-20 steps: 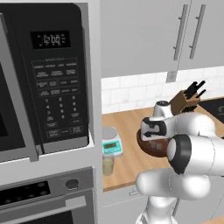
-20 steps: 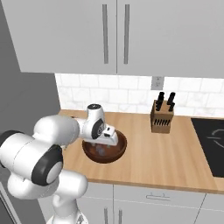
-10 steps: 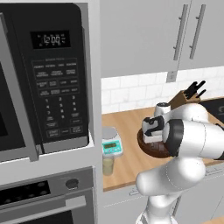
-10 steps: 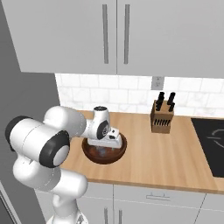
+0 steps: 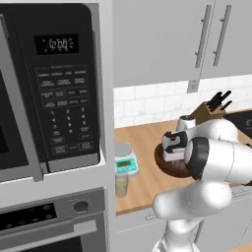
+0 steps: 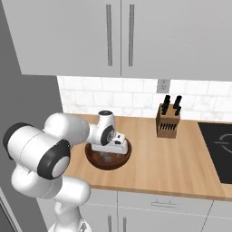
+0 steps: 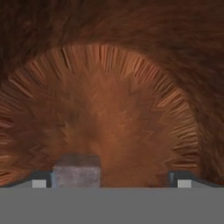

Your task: Grab a lemon wedge from the fridge and one ice cube from the ice bowl, and put them in the glass of lemonade.

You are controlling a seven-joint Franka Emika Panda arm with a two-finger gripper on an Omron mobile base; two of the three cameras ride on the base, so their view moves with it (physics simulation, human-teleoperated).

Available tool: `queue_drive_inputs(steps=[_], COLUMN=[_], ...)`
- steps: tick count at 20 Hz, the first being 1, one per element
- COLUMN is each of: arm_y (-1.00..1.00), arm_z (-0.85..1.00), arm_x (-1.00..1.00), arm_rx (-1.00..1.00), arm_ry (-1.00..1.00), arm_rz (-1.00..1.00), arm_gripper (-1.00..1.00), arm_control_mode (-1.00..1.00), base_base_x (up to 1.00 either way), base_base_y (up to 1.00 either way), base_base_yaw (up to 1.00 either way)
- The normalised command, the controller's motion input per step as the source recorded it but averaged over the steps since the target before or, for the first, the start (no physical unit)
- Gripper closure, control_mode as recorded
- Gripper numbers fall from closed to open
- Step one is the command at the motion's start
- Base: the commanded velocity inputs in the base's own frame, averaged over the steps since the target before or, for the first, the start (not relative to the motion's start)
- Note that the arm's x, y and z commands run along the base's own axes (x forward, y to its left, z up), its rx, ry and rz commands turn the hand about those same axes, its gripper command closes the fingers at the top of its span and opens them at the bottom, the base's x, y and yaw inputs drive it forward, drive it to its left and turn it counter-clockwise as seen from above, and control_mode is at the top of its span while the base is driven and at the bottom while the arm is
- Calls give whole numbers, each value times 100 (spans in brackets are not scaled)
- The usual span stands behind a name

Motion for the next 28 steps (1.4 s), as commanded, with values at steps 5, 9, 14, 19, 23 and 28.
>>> queue_drive_inputs(steps=[5,9,14,19,23,28], arm_y=[34,23,-1,0,0,0], arm_z=[0,0,-7,-4,-2,0], arm_x=[19,18,-2,-18,-33,0], arm_rx=[0,0,0,0,0,0], arm_ry=[-2,0,0,0,0,0], arm_rz=[0,0,0,0,2,0], arm_gripper=[-100,-100,-100,-100,-100,-100], arm_control_mode=[-100,-100,-100,-100,-100,-100], base_base_x=[0,0,0,0,0,0], base_base_y=[0,0,0,0,0,0], base_base_yaw=[0,0,0,0,0,0])
